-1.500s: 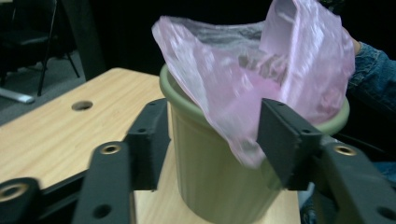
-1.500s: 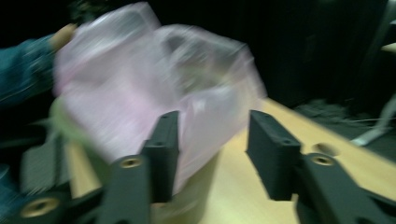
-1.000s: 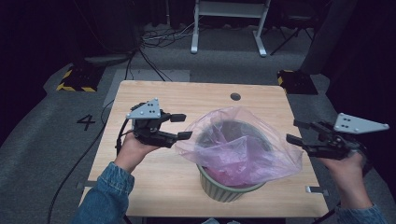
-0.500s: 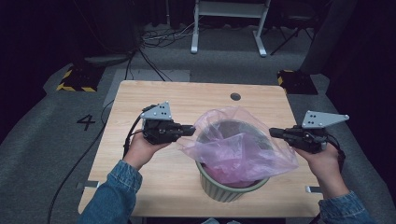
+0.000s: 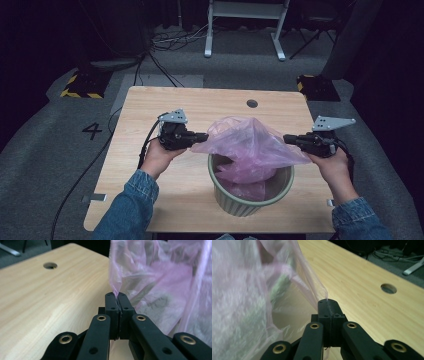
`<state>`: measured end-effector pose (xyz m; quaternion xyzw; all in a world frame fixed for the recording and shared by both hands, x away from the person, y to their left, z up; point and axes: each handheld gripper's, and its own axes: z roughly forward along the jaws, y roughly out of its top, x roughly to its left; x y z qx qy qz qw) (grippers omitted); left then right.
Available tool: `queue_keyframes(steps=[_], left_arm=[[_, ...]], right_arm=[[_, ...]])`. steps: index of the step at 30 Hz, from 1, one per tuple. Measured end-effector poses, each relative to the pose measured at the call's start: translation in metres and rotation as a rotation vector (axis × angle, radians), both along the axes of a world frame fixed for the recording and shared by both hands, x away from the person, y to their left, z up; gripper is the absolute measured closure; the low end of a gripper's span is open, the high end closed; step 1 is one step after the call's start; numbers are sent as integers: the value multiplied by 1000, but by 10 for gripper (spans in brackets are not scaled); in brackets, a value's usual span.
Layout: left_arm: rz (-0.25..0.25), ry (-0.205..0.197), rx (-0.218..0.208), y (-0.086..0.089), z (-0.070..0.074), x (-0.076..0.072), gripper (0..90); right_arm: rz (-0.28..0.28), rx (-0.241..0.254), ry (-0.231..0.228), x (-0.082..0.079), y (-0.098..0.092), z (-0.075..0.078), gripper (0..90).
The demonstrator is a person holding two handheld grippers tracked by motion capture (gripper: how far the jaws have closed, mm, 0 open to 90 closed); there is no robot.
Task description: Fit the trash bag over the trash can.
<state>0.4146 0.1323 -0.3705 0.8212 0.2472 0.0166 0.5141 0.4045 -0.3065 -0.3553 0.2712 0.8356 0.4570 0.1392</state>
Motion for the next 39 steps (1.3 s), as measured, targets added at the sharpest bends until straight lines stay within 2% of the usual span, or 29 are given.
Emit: queue_keyframes(steps=[5,7,11,15,19,20,21,22,23,24,26,28,31,35,39], left_arm=[[-22,20,43,1,-12,-6,887],[-21,25,54,6,-15,-11,888],[-17,41,54,16,-23,-18,891],[-20,60,49,21,-36,-24,891],[-16,78,60,20,-48,-27,890],[-13,74,55,20,-50,-27,887],[5,59,62,21,-50,-28,846],[14,53,54,23,-49,-28,770],[18,49,28,26,-47,-29,745],[20,44,-2,30,-45,-29,694],[38,25,-49,39,-38,-31,592],[48,-3,-77,47,-30,-35,550],[75,-12,-113,59,-19,-38,535],[71,-32,-139,68,-6,-45,478],[38,-28,-229,69,8,-49,435]], right_arm=[[5,-26,39,-4,-1,-17,900],[6,-16,45,-10,-6,-23,900],[0,21,60,-23,-18,-33,900],[12,35,85,-34,-24,-44,900],[25,13,105,-40,-22,-53,900],[26,9,114,-41,-22,-56,900],[27,6,118,-42,-23,-59,900],[22,-2,120,-43,-23,-60,900],[20,2,116,-44,-25,-61,899],[11,12,110,-45,-27,-60,842],[-27,41,81,-45,-33,-57,647],[-66,71,41,-46,-41,-51,520],[-101,95,8,-46,-53,-41,487],[-151,109,-23,-50,-69,-23,468],[-155,157,-68,-59,-77,-4,440]])
